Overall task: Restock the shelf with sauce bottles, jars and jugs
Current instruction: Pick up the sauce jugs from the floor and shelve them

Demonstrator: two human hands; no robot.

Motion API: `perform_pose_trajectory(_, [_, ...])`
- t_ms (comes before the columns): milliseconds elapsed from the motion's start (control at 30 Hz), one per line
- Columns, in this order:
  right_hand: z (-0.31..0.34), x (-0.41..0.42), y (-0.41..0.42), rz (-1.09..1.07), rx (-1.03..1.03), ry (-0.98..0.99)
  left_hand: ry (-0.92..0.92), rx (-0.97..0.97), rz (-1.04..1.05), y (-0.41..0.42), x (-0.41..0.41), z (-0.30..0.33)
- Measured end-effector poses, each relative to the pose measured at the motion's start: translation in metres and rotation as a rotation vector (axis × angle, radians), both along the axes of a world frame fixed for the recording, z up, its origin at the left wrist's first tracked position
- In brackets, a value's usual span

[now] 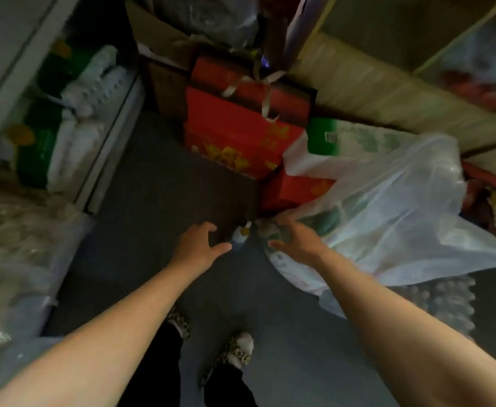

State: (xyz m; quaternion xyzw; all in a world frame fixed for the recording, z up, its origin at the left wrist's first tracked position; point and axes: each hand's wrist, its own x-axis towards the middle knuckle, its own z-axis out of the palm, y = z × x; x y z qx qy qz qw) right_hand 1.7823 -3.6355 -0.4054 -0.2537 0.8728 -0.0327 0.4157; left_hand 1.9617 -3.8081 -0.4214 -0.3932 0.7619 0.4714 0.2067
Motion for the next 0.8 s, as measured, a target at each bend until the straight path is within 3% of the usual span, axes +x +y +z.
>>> perform_pose_trajectory(200, [-0.135,-0.03,0.019,0.044,0.026,0.012,-0.008,0.046,0.114,0.054,-0.011,-0.145])
perform_pose_trajectory(467, [-0.3,-0.05,0.023,-0.032,-0.16,-0.175,0.11,0.004,0.231,0.093,-0.061,-0.318])
perform_pose_trajectory(633, [-0.347,-0.053,0.019,-0.057,-0.246,-0.312,0.191,-0.112,0.211,0.102,-0.073,-0.373])
perform_pose_trajectory(800, [-0.36,-0.054,0.01,-0.116,-0.399,-0.329,0.221,-0.067,0.274,0.09,-0.077,-0.398])
